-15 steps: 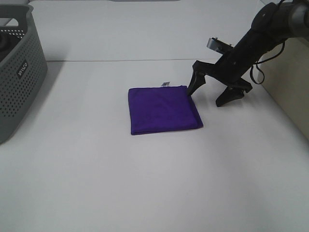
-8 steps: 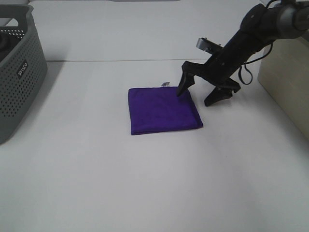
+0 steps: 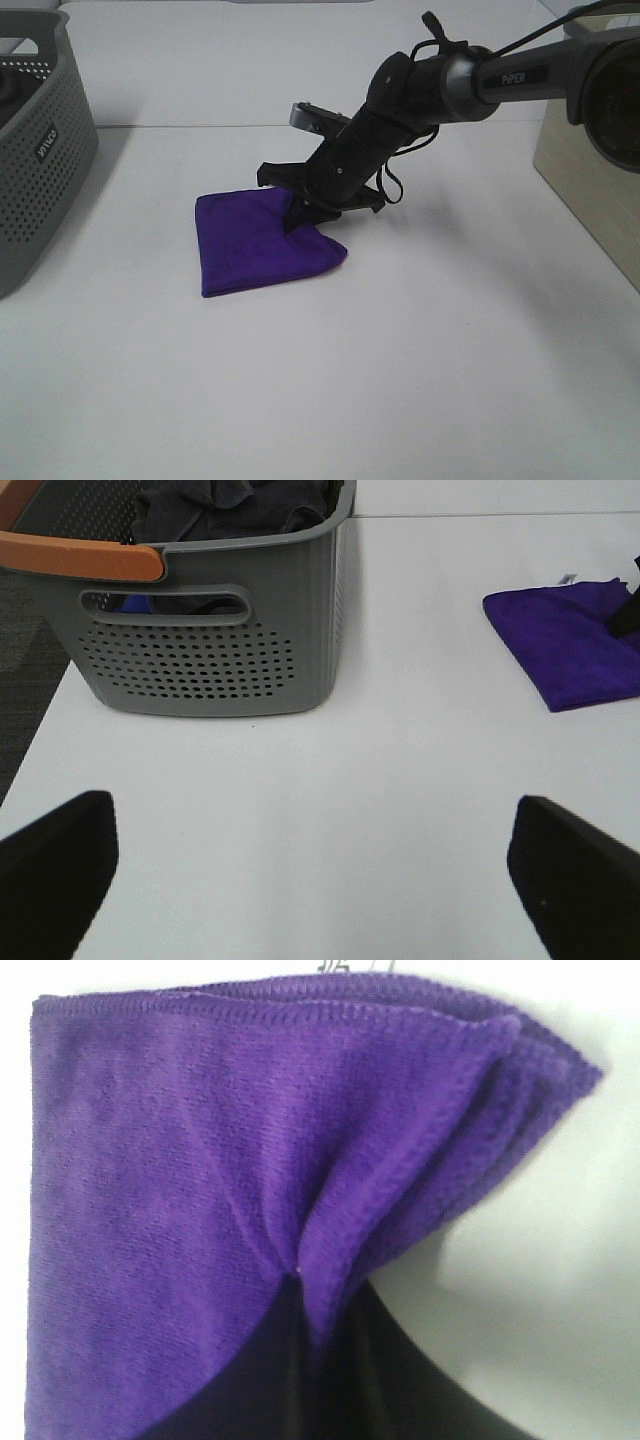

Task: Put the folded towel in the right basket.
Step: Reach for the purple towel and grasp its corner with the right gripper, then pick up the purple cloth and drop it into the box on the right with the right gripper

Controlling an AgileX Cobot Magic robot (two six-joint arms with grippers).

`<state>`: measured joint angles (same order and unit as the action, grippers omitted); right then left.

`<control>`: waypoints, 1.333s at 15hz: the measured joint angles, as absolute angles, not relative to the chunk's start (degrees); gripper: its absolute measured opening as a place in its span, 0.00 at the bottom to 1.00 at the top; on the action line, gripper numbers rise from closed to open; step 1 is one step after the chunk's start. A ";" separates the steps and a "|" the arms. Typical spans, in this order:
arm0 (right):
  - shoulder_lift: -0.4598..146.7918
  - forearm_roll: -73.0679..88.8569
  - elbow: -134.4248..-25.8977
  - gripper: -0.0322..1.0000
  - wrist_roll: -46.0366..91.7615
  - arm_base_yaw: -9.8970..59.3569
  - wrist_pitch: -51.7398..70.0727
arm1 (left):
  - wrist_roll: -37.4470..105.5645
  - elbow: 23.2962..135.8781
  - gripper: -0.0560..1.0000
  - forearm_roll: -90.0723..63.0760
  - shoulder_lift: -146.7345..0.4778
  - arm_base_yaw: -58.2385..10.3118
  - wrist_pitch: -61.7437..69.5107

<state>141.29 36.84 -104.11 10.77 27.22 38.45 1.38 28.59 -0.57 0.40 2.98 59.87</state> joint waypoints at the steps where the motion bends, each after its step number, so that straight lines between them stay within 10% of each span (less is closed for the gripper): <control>1: 141.29 36.84 -104.11 0.11 10.77 27.22 38.27 | 1.38 28.59 0.99 -0.57 0.40 2.98 59.87; 12: 127.94 17.25 -130.18 0.11 7.22 26.18 65.55 | 1.38 28.59 0.99 -0.57 0.40 2.98 59.87; 20: 121.52 5.33 -154.24 0.11 3.44 -5.21 69.61 | 1.38 28.59 0.99 -0.57 0.40 2.98 59.87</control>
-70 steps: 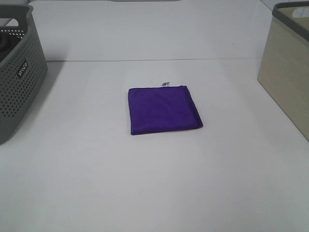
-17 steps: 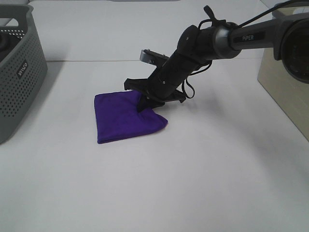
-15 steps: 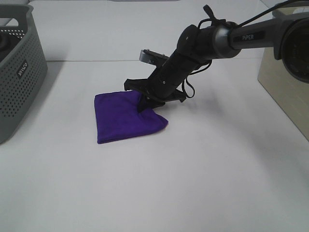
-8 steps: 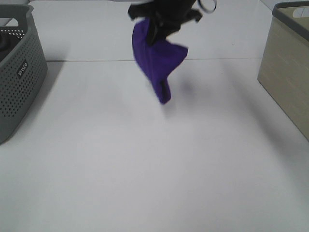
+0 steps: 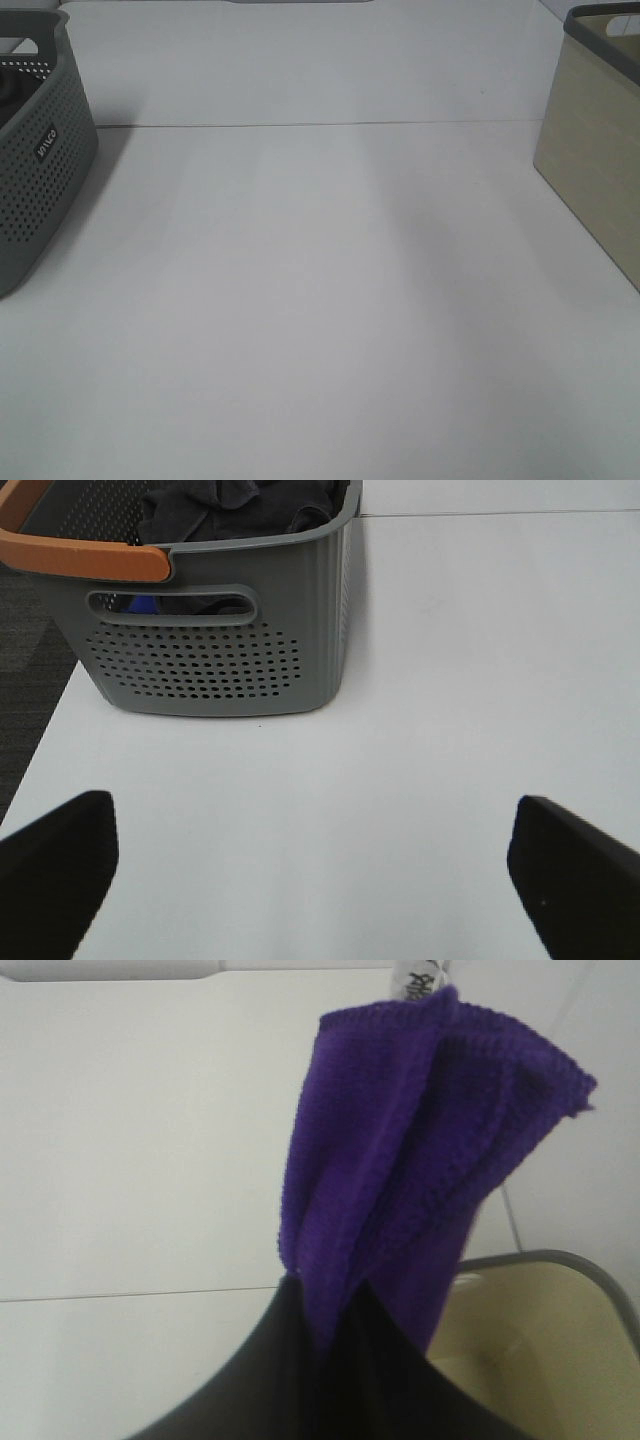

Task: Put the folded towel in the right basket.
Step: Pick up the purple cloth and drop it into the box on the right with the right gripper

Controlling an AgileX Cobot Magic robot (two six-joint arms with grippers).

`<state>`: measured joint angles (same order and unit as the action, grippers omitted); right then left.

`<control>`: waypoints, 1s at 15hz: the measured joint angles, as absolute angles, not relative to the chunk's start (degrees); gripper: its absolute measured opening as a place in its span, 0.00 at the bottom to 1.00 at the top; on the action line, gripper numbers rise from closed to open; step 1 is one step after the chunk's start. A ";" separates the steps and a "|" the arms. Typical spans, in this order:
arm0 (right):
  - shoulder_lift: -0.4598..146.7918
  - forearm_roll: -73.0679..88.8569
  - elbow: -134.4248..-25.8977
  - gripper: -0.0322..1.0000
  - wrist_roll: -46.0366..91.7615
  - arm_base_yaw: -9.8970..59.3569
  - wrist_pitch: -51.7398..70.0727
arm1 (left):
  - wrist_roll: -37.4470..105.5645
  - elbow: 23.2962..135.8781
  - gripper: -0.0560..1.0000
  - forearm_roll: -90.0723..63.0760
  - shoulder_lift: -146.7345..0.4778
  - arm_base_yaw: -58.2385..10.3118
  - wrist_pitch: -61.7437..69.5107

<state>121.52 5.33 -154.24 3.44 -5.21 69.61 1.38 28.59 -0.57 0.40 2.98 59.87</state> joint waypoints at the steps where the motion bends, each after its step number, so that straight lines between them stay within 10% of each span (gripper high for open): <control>1: 121.52 5.33 -153.44 0.11 3.84 -8.42 69.67 | 1.38 28.59 0.99 -0.57 0.40 2.98 59.87; 11: 122.10 6.30 -129.20 0.15 6.25 -19.60 70.13 | 1.38 28.59 0.99 -0.57 0.40 2.98 59.87; 13: 122.10 7.16 -129.20 0.37 6.47 -19.60 70.19 | 1.38 28.59 0.99 -0.57 0.40 2.98 59.87; 15: 122.10 7.85 -129.20 0.83 6.93 -19.60 70.19 | 1.38 28.59 0.99 -0.57 0.40 2.98 59.87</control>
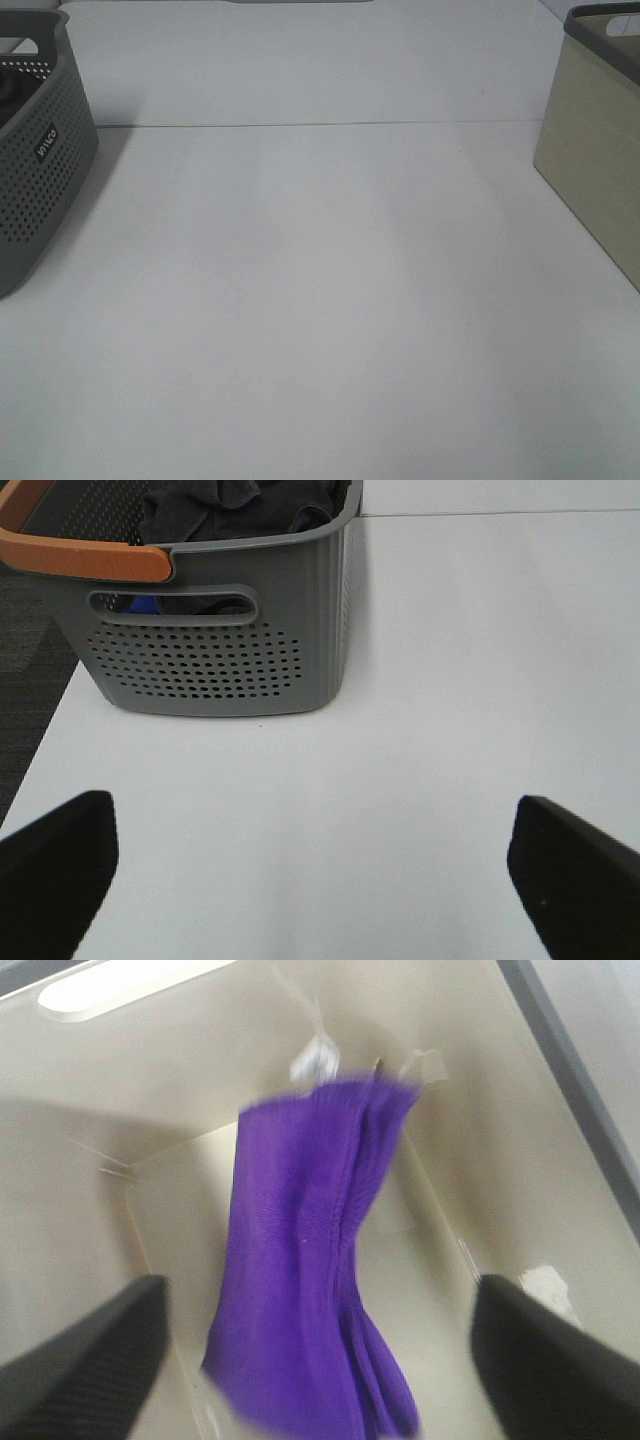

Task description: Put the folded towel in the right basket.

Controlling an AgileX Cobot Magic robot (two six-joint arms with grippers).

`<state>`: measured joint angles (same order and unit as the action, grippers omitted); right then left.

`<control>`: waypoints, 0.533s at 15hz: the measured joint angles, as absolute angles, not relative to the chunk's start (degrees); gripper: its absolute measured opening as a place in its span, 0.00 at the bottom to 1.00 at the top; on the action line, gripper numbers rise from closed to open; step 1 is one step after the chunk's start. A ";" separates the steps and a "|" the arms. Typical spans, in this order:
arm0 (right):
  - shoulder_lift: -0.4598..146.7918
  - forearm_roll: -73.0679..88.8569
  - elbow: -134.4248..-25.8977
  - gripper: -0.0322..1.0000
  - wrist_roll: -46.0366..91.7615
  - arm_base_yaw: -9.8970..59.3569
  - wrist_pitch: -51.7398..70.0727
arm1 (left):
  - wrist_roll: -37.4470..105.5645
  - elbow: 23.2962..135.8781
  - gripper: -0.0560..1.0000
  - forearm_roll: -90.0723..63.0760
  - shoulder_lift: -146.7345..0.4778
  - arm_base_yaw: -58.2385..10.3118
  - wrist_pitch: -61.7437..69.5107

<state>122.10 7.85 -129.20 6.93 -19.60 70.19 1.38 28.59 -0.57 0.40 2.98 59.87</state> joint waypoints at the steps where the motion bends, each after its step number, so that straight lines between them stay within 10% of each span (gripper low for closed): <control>1: 122.10 8.54 -129.20 0.90 7.05 -19.60 70.19 | 1.38 28.59 0.99 -0.57 0.40 2.98 59.87; 8: 114.88 2.29 -129.03 0.96 4.76 -6.07 69.96 | 1.38 28.59 0.99 -0.57 0.40 2.98 59.87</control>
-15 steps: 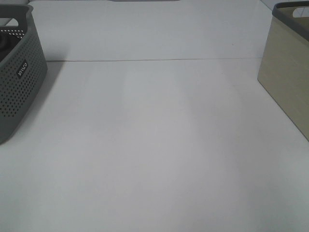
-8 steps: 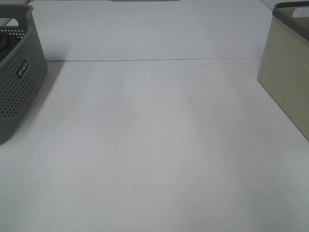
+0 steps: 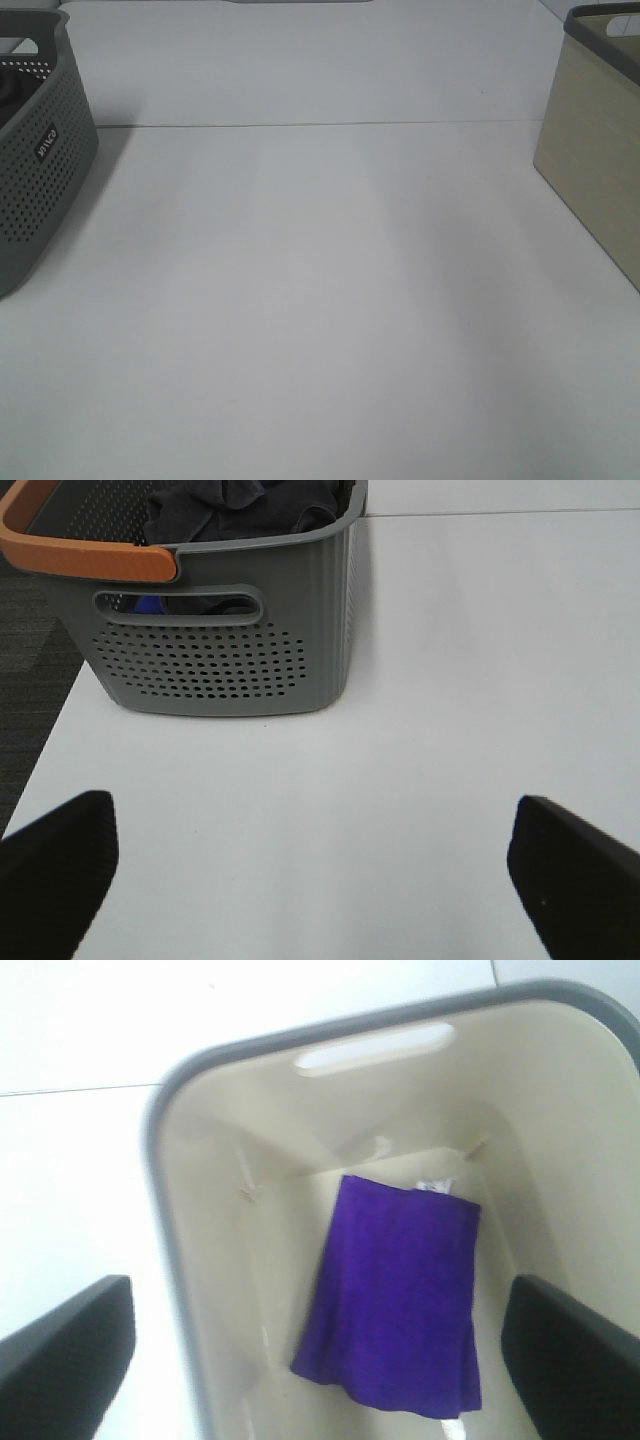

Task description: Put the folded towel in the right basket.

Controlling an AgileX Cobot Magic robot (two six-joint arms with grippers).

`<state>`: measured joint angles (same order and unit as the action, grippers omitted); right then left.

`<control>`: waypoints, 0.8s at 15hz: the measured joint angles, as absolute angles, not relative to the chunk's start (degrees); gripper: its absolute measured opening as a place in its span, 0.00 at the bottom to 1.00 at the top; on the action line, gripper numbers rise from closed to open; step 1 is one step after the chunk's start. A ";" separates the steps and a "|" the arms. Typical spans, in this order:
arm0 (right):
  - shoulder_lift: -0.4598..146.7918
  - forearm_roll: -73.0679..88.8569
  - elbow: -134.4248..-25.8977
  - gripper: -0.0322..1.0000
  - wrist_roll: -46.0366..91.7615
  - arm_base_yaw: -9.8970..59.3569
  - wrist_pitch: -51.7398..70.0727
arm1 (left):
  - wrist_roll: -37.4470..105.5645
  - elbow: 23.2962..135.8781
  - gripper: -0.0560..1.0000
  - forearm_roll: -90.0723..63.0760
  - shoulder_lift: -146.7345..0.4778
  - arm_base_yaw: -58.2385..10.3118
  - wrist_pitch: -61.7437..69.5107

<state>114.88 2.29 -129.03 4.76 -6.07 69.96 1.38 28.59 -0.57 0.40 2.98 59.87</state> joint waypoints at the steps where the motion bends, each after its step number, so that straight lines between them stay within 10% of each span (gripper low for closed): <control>1: 113.67 0.40 -129.03 0.96 2.58 -2.64 69.96 | 1.38 28.59 0.99 -0.57 0.40 2.98 59.87; 6: 101.64 3.67 -116.88 0.96 1.49 -0.92 69.61 | 1.38 28.59 0.99 -0.57 0.40 2.98 59.87; 12: 51.05 5.73 -61.99 0.96 2.35 -0.92 66.18 | 1.38 28.59 0.99 -0.57 0.40 2.98 59.87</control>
<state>51.05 5.73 -61.99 2.35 -0.92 66.18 1.38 28.59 -0.57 0.40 2.98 59.87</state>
